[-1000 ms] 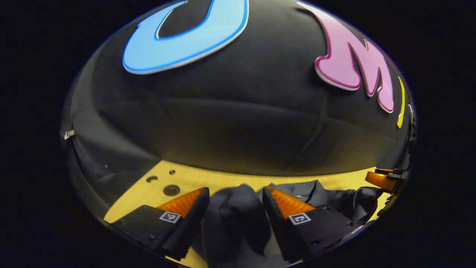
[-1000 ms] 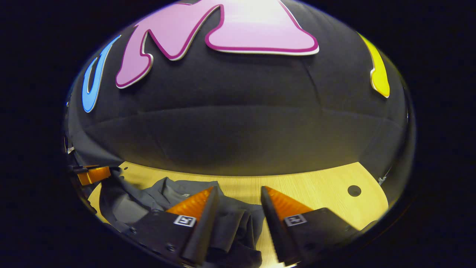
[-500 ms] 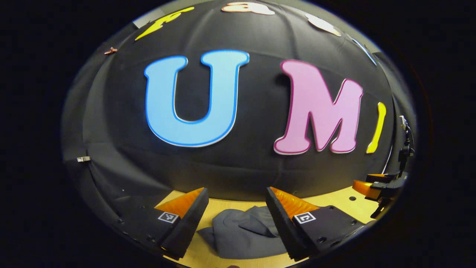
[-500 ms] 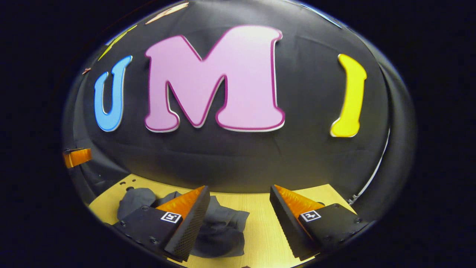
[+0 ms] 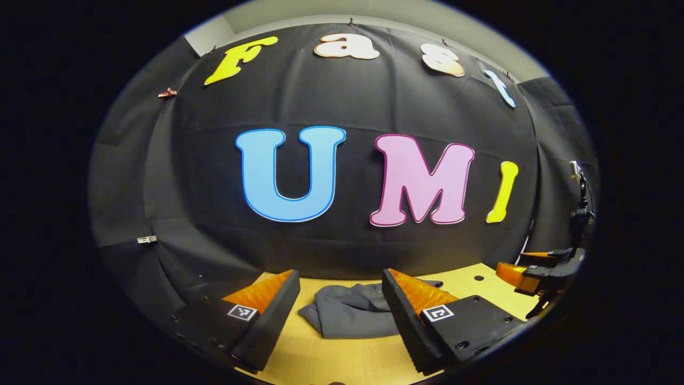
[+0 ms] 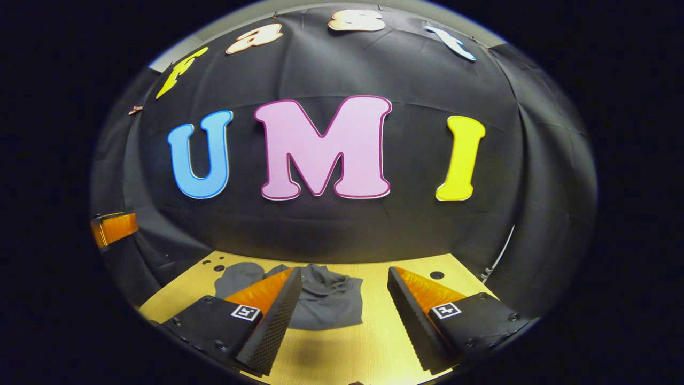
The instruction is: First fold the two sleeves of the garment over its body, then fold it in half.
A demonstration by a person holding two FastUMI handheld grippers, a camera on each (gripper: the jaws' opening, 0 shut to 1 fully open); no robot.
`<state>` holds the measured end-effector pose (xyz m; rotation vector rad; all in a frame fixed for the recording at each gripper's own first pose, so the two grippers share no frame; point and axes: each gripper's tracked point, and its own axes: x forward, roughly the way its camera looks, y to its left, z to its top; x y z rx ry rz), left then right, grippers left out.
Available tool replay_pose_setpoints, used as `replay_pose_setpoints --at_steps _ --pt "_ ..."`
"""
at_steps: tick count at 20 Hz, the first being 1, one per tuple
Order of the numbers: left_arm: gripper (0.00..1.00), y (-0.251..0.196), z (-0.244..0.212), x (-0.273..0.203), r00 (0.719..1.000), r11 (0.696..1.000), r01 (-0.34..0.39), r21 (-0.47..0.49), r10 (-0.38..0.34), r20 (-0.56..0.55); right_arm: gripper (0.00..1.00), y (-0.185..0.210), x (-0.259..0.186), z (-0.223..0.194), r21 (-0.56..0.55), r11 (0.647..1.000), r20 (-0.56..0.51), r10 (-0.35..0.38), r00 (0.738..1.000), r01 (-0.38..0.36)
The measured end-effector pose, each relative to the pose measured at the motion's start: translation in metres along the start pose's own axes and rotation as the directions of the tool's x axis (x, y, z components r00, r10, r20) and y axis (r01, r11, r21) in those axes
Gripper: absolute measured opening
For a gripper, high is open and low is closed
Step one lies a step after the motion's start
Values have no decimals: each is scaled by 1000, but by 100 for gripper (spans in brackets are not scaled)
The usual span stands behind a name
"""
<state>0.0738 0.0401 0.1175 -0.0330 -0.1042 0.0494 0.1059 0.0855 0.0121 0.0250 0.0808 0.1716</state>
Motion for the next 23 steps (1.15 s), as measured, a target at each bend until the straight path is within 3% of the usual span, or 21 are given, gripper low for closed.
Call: replay_pose_setpoints --at_steps 5,8,9,10,16,23 --pt "97 6 -17 -75 1000 1000 -16 -26 16 5 100 11 -67 0 -27 999 47 18 999 -17" --pt "96 6 -50 -115 998 997 0 -78 -5 -57 100 18 -102 -7 -42 999 36 27 999 -25" --pt "96 5 -57 -123 997 996 4 -89 -11 -72 100 -3 -109 -17 -39 999 28 29 999 -28" --pt "96 6 -64 -131 997 996 -1 -94 -7 -82 100 2 -119 -20 -30 999 19 33 999 -32" --pt "96 4 -94 -152 994 998 -43 -43 38 -104 100 11 -150 -49 -28 998 -34 62 997 -63" --pt "96 -23 -106 -161 993 1000 22 -20 -24 -114 100 8 -166 -71 -4 999 -81 47 996 -48"
